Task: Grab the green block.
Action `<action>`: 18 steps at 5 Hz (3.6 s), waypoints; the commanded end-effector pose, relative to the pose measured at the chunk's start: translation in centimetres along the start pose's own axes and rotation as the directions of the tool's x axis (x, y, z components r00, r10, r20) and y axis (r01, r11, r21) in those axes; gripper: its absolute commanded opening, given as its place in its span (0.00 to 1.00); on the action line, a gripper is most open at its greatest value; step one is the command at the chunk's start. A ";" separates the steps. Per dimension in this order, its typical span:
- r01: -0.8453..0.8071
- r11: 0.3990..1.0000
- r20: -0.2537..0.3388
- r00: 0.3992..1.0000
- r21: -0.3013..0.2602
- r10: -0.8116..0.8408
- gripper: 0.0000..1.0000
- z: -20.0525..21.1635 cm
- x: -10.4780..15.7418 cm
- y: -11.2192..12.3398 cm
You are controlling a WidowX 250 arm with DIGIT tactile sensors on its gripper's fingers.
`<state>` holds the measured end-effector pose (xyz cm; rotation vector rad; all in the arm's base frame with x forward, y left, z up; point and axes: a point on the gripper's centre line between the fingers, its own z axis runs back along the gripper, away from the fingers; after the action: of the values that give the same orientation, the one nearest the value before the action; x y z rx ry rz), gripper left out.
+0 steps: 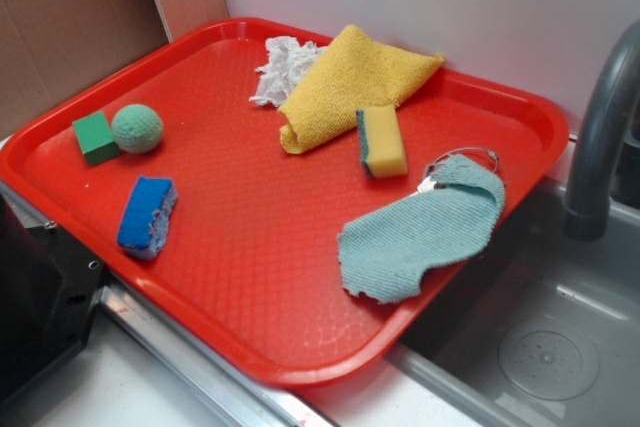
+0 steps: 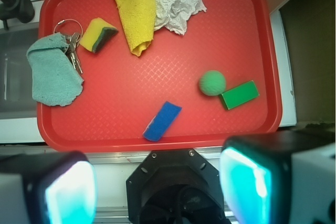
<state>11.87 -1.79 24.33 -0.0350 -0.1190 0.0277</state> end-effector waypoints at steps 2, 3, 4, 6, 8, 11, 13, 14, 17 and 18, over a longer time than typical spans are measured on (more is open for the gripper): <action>-0.203 0.951 -0.077 0.971 0.233 0.226 1.00 -5.1 1.7 5.1; -0.430 0.863 -0.056 0.887 0.267 0.459 1.00 -8.5 3.0 10.0; -0.639 0.717 0.022 0.750 0.278 0.661 1.00 -11.2 2.1 13.7; -0.947 0.319 0.155 0.321 0.036 0.934 1.00 -14.2 2.4 13.4; -0.961 0.266 0.124 0.275 0.080 0.953 1.00 -18.2 4.8 14.5; -0.931 0.324 0.130 0.347 0.170 0.929 1.00 -18.6 1.3 15.0; -0.880 0.435 0.096 0.458 0.191 0.884 1.00 -22.5 1.8 15.7; -0.875 0.436 0.080 0.460 0.211 0.884 0.67 -23.1 1.5 15.8; -0.545 0.822 0.125 0.838 0.165 0.531 0.00 -14.4 5.7 9.8; -0.331 0.933 0.178 0.936 0.145 0.304 0.00 -9.7 7.0 6.2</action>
<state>21.12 3.65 14.59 0.1268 -0.2140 0.3671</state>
